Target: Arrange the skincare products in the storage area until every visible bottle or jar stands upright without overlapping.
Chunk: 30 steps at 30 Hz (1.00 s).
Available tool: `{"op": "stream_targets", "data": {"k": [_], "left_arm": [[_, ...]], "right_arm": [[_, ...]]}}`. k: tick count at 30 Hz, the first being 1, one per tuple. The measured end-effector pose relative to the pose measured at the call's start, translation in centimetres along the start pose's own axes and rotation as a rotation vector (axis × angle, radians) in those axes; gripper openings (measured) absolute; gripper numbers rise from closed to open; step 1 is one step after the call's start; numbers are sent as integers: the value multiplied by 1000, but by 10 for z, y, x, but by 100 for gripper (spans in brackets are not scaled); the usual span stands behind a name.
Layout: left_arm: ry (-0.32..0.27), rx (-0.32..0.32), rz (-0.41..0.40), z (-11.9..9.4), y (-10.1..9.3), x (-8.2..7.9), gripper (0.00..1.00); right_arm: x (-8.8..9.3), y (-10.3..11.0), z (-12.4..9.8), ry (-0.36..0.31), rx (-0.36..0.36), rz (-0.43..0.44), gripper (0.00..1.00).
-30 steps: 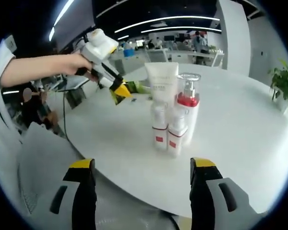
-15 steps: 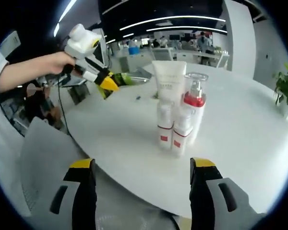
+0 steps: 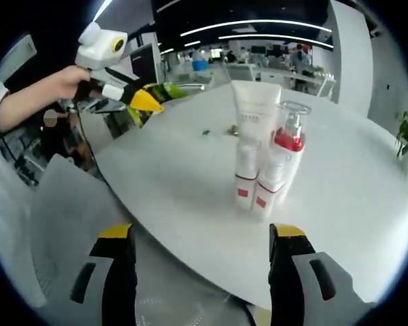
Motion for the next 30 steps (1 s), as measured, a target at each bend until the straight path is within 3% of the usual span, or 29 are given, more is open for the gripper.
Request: {"op": "stream_targets", "data": {"k": [2, 3, 10, 15, 18, 21, 25, 30], "left_arm": [[-13, -2, -4, -2, -1, -1, 9], [-21, -1, -7, -6, -3, -1, 9], [-80, 4, -25, -28, -16, -9, 9], [-123, 15, -55, -40, -28, -16, 9], [-157, 30, -90, -45, -36, -19, 9], [-195, 53, -134, -49, -43, -20, 9], [-232, 76, -179, -54, -54, -21, 9], [-265, 105, -220, -60, -62, -24, 9]], "right_arm": [[-4, 5, -1, -15, -26, 27, 79], [-13, 7, -4, -67, -36, 51, 79], [-38, 17, -10, -122, -76, 98, 75], [-77, 35, -10, -241, -177, 183, 74], [-110, 49, -12, -355, -288, 292, 74], [-132, 58, -13, -436, -374, 406, 74], [-143, 62, -10, -482, -426, 505, 73], [-147, 64, -2, -493, -454, 558, 64]]}}
Point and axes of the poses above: the point that each gripper's makers call its tool centre point, and the gripper's own axes: z roughly forward along the fingers, y roughly to its left, x roughly out of its underside, the point moved 2 cm from there along -z, roughly backward along the fingers, and after that the axes turned 3 degrees about -y, right-handed, at the moved point
